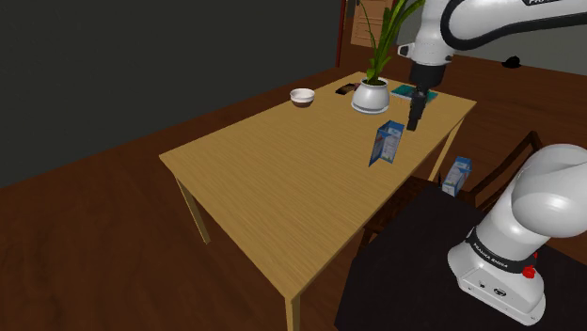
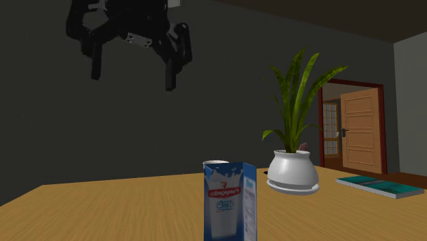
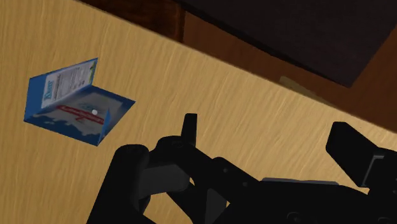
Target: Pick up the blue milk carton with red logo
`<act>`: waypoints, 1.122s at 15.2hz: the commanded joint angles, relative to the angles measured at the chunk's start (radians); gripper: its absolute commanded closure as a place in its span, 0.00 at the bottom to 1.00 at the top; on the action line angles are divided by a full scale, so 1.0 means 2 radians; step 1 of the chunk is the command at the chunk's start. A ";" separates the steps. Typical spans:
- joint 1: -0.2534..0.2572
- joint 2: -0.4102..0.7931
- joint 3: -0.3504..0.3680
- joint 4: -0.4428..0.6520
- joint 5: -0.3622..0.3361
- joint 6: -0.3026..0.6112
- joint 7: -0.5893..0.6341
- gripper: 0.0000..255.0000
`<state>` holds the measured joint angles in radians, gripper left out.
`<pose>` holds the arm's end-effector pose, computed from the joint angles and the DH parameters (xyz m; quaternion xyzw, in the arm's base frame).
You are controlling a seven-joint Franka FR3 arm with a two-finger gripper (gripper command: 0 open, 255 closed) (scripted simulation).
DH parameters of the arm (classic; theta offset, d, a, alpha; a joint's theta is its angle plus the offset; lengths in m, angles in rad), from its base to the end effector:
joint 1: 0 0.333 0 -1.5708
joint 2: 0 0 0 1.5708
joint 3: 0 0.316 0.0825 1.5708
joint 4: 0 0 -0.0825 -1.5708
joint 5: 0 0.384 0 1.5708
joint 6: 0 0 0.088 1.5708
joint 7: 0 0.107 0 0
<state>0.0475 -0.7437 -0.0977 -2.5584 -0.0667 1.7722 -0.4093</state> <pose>0.3226 -0.0246 0.4968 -0.9797 -0.1991 0.0215 0.0053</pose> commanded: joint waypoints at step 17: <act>0.105 0.283 -0.257 0.068 -0.033 0.249 -0.615 0.00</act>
<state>0.2410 -0.2272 -0.5842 -2.4388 -0.1565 2.2362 -1.5466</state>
